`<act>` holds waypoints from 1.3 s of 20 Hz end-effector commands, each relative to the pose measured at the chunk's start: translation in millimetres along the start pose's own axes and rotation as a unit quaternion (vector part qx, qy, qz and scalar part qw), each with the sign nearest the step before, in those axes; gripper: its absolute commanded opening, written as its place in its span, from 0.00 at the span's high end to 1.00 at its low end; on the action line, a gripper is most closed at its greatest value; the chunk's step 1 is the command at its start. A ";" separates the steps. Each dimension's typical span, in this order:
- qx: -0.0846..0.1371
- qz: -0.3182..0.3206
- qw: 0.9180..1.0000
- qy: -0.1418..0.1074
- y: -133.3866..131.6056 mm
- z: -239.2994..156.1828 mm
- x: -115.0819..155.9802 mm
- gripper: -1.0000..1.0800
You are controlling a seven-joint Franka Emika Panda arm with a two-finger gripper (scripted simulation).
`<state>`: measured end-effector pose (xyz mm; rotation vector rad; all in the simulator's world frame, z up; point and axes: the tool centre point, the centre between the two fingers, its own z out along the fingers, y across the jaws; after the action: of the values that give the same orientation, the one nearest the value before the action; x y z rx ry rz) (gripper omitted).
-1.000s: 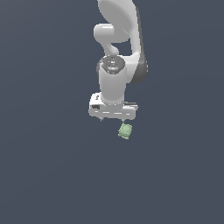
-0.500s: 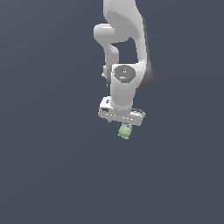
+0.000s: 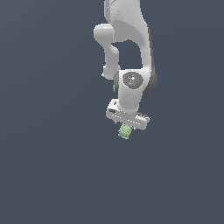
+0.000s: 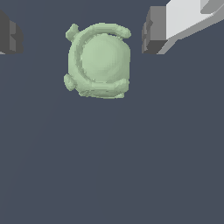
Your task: Pick up the object and move it to a goal position.
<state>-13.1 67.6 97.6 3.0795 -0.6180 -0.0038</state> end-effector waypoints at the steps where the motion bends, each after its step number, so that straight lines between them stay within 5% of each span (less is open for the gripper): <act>1: 0.000 0.011 1.000 0.001 -3.5 3.8 -2.2 0.04; 25: 0.001 0.021 1.000 0.001 -6.7 57.4 -4.7 0.04; 26: 0.001 0.021 1.000 0.001 -6.7 57.4 -4.7 1.00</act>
<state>-15.5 75.6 41.0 3.0664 -0.6820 -0.0015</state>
